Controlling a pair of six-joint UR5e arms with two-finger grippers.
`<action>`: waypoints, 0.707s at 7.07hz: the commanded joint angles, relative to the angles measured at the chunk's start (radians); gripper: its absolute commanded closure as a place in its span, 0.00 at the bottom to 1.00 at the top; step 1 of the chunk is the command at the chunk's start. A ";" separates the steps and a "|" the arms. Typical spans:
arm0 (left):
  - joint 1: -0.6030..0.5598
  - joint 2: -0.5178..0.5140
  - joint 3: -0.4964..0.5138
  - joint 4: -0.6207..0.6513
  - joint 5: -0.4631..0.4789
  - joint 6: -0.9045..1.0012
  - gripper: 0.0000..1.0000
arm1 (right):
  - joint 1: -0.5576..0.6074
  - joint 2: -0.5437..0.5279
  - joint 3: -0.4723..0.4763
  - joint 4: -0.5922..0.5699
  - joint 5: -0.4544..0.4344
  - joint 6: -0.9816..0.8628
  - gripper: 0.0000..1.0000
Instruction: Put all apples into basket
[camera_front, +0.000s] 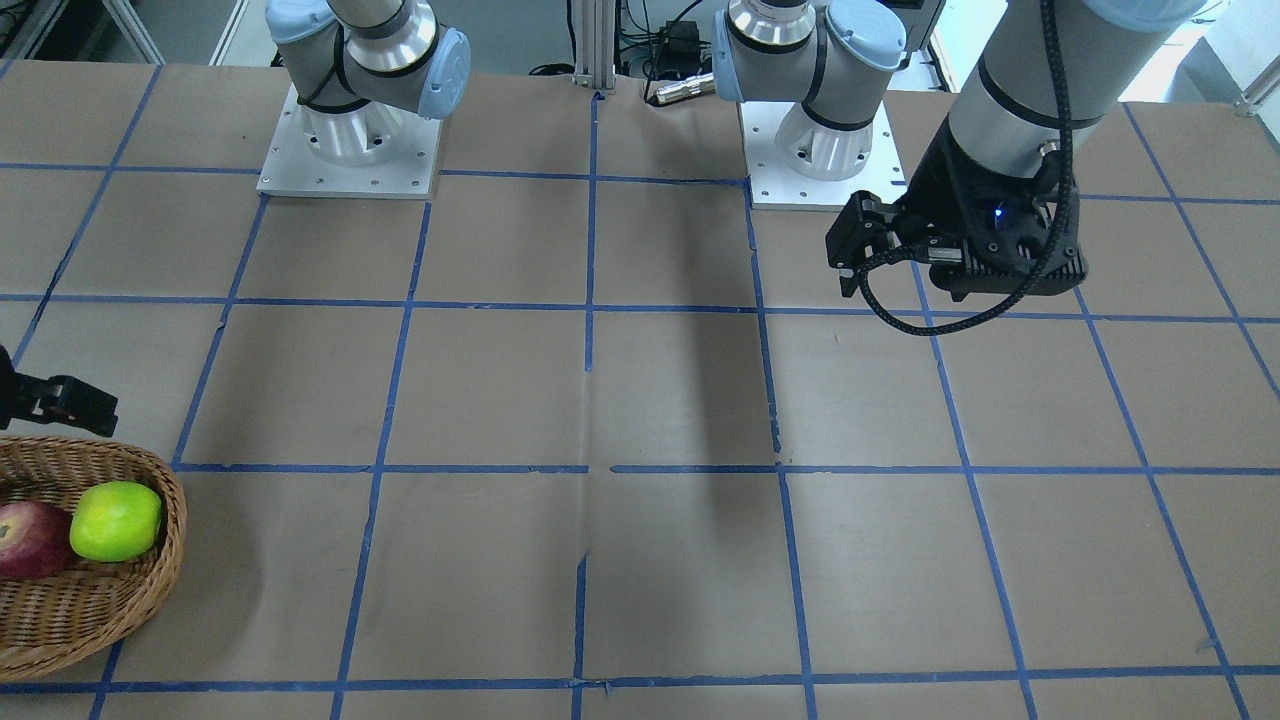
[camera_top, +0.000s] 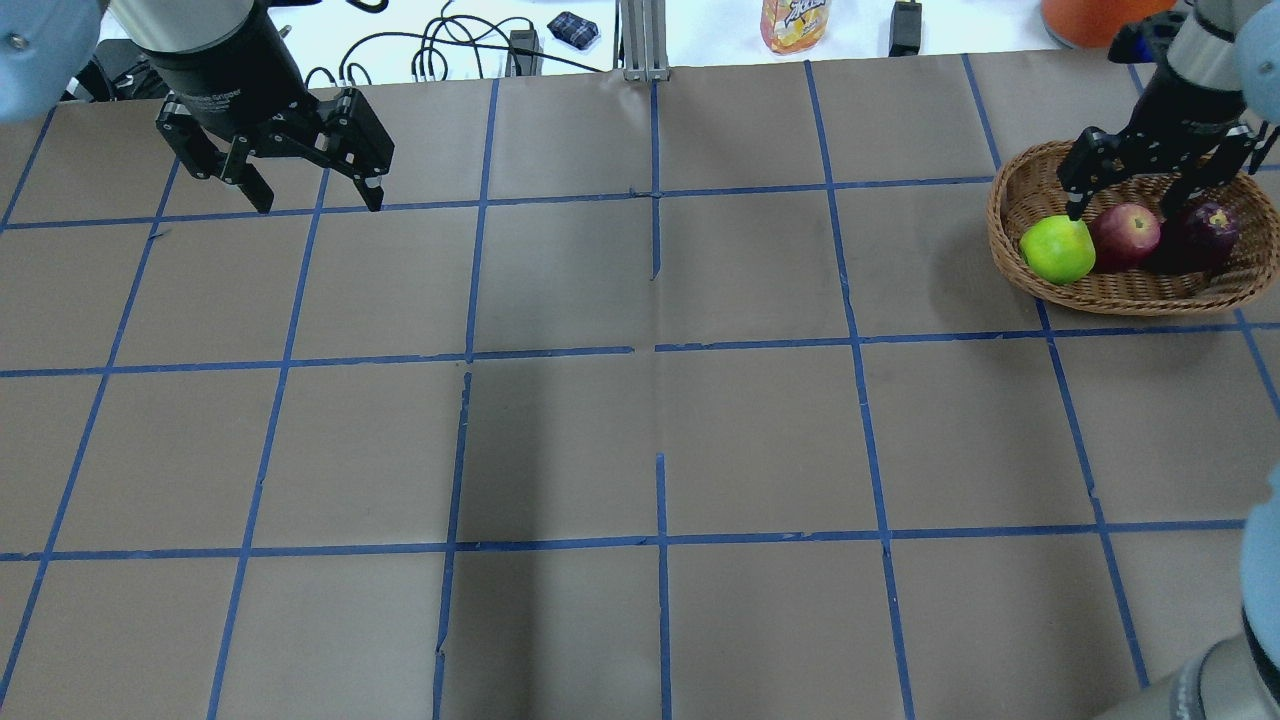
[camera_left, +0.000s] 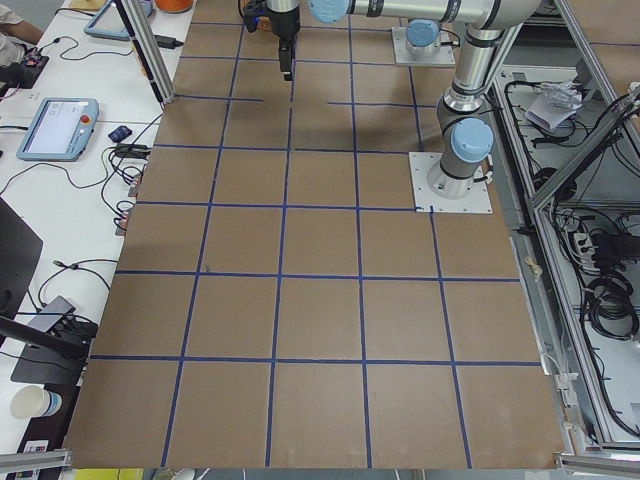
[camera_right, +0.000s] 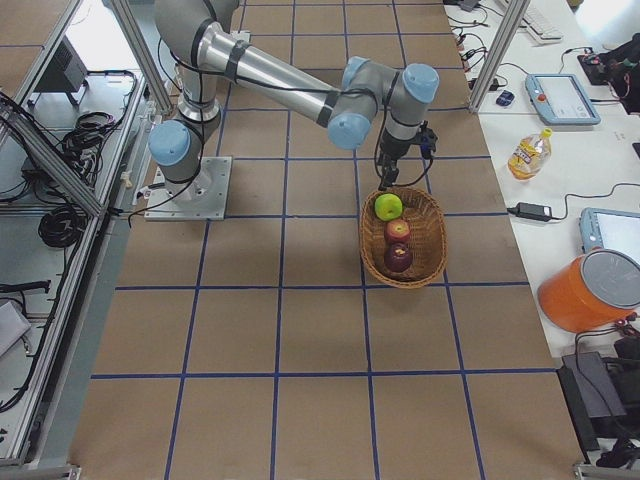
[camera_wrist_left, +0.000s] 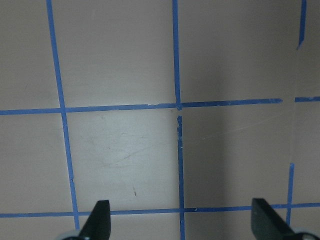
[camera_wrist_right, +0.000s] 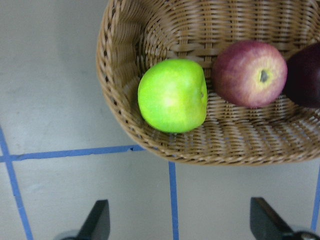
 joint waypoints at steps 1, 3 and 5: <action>-0.001 0.000 0.001 0.000 0.000 -0.001 0.00 | 0.006 -0.165 0.001 0.209 0.066 0.113 0.00; -0.001 0.000 0.001 0.000 0.000 -0.001 0.00 | 0.055 -0.280 0.036 0.247 0.105 0.175 0.00; -0.001 0.000 0.002 -0.002 0.005 -0.012 0.00 | 0.214 -0.322 0.127 0.209 0.104 0.369 0.00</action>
